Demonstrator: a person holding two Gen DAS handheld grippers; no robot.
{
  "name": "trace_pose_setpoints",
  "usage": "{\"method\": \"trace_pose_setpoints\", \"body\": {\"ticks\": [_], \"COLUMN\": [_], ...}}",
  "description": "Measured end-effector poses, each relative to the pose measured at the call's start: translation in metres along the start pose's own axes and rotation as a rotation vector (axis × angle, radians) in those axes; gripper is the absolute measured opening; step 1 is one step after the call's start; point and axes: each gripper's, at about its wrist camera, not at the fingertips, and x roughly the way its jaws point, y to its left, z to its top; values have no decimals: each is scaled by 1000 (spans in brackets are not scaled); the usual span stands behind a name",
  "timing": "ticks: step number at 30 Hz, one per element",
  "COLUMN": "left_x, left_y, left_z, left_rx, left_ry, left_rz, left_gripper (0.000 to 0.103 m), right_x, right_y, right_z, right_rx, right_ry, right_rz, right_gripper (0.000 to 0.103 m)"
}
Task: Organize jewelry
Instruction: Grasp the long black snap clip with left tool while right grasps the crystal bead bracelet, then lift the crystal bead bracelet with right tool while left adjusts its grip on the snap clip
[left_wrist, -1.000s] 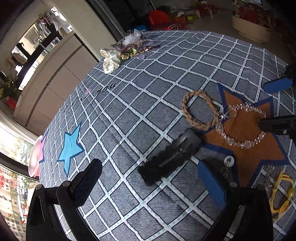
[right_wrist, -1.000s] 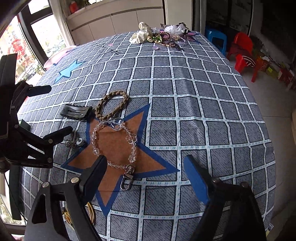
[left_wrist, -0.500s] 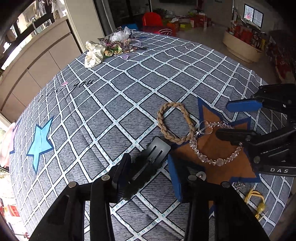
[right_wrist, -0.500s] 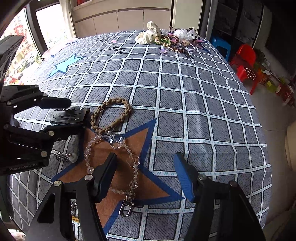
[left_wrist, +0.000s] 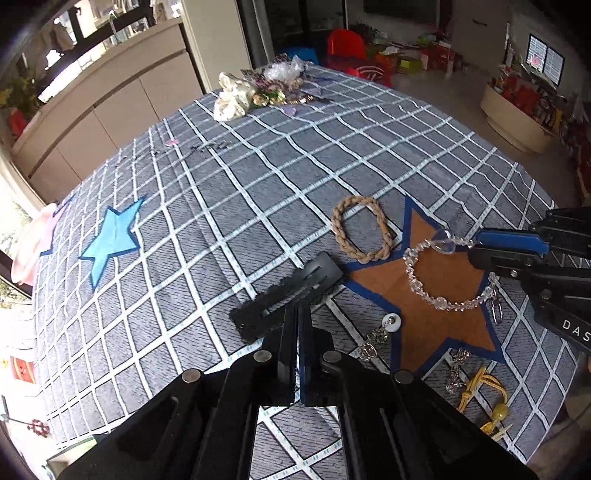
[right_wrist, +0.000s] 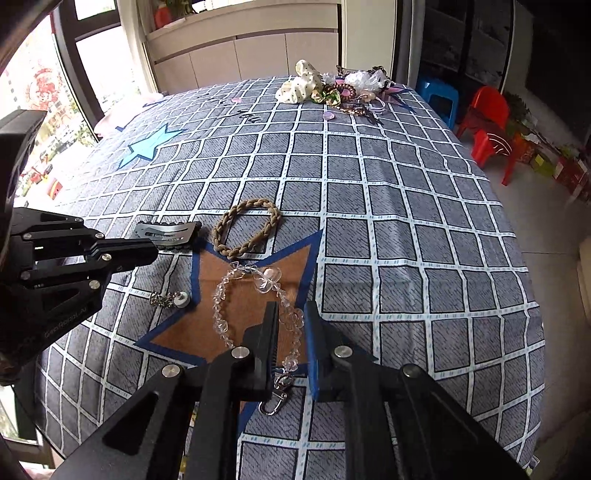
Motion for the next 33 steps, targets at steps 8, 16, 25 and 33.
{"method": "trace_pose_setpoints", "body": {"ticks": [8,16,25,33], "left_x": [-29,13,51,32], "left_y": [8,-3,9,1], "left_z": [-2,5,22,3], "left_rx": [23,245,211,171], "left_ry": [-139,-47,68,70], "left_rz": [114,69,-226,-232], "left_gripper": [103,103,78,46], "right_x": [-9,-6,-6,-8], "right_y": [-15,-28,-35,-33], "right_z": [-8,-14,-15,-15], "right_rx": [61,111,133,145], "right_ry": [3,22,28,16], "right_rz": [30,58,90,92], "right_gripper": [15,15,15,15]}}
